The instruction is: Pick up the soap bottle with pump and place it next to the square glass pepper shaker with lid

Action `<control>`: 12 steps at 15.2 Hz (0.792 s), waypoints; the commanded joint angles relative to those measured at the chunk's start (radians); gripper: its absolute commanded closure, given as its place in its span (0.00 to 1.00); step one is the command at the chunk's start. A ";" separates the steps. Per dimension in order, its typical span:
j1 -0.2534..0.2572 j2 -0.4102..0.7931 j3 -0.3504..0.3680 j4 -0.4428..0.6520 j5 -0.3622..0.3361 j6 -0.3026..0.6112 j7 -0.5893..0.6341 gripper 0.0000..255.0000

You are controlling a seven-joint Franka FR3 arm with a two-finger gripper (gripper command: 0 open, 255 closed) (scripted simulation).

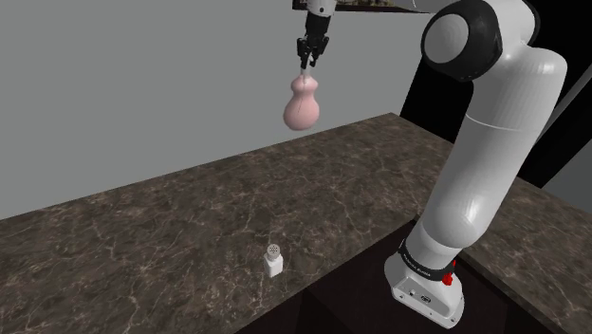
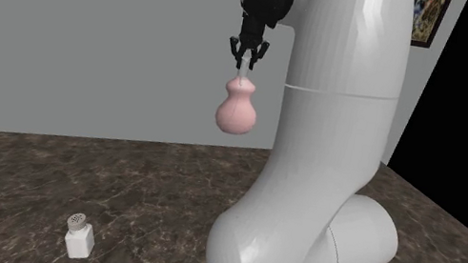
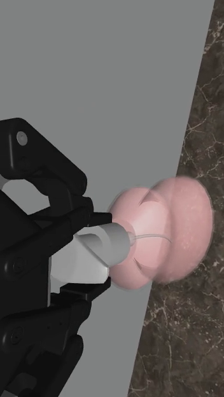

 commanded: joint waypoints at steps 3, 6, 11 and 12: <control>-0.004 0.014 -0.001 0.073 0.004 -0.058 0.000 1.00; -0.008 0.029 -0.003 0.135 0.008 -0.106 -0.001 1.00; -0.015 0.057 -0.005 0.231 0.017 -0.174 -0.002 1.00; -0.002 0.021 0.000 0.197 0.004 -0.175 0.013 1.00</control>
